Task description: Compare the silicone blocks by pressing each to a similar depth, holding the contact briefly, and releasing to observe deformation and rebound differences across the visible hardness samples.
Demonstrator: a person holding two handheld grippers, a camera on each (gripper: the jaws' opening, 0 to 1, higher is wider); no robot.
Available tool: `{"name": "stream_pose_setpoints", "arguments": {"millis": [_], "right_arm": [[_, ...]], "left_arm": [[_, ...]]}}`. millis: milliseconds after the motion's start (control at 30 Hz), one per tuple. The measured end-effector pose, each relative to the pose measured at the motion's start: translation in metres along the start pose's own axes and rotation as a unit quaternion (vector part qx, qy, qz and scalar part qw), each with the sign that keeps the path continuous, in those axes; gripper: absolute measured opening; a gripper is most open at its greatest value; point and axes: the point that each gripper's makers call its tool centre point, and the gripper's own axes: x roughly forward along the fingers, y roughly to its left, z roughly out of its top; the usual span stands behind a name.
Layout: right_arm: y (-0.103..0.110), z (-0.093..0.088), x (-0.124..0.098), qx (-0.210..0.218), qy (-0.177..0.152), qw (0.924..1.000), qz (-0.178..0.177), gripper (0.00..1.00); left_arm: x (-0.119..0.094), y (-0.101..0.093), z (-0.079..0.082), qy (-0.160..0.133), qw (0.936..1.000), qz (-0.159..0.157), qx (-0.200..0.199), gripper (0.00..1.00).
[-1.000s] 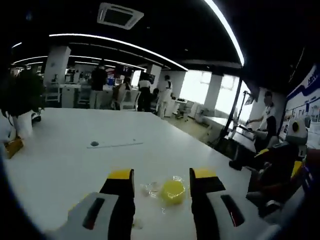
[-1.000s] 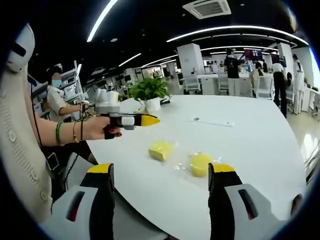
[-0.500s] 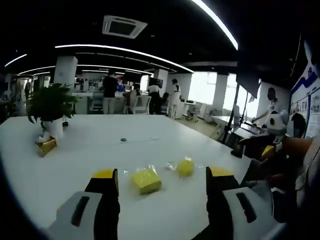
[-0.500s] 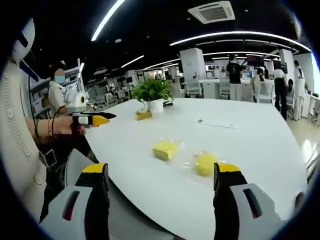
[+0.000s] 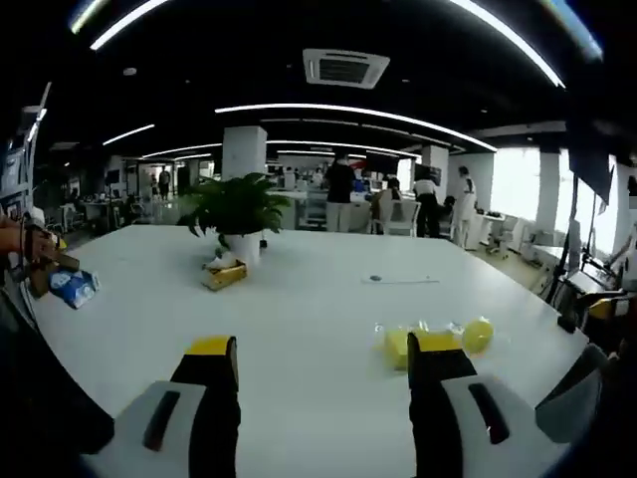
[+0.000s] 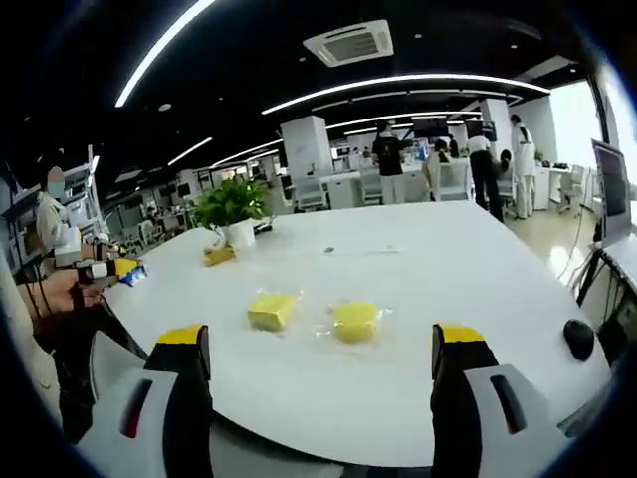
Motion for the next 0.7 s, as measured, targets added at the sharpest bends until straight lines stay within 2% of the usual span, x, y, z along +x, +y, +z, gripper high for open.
{"name": "stream_pose_setpoints", "arguments": {"millis": [100,167,233,267,333,400,467,533,700], "right_arm": [[-0.003,-0.001,0.000,0.007,0.002,1.0000,0.001,0.86],[0.001,-0.001,0.001,0.002,0.010,0.9998,0.019,0.86],[0.008,0.000,0.001,-0.005,0.011,0.9988,0.048,0.86],[0.006,0.001,0.001,-0.003,0.012,0.9989,0.044,0.87],[0.007,0.001,0.001,-0.003,0.016,0.9983,0.056,0.86],[0.007,0.000,0.002,-0.003,0.021,0.9979,0.062,0.86],[0.009,0.000,0.001,-0.008,0.021,0.9971,0.073,0.85],[0.013,-0.002,0.000,-0.011,0.027,0.9953,0.092,0.84],[0.017,-0.004,0.002,-0.018,0.032,0.9936,0.107,0.83]], "left_arm": [[0.000,-0.002,-0.004,0.007,1.0000,-0.004,0.003,0.73],[0.000,-0.014,-0.009,0.014,0.9992,-0.038,-0.006,0.76],[0.000,-0.019,-0.012,0.016,0.9985,-0.052,0.003,0.77],[-0.001,-0.022,-0.015,0.024,0.9979,-0.059,0.010,0.75],[-0.002,-0.023,-0.019,0.030,0.9976,-0.059,0.021,0.76],[-0.003,-0.022,-0.022,0.034,0.9975,-0.060,0.015,0.77],[-0.005,-0.026,-0.024,0.038,0.9963,-0.076,0.007,0.73],[-0.006,-0.027,-0.027,0.048,0.9954,-0.083,0.008,0.72],[-0.007,-0.025,-0.030,0.060,0.9942,-0.089,-0.005,0.66]]}}
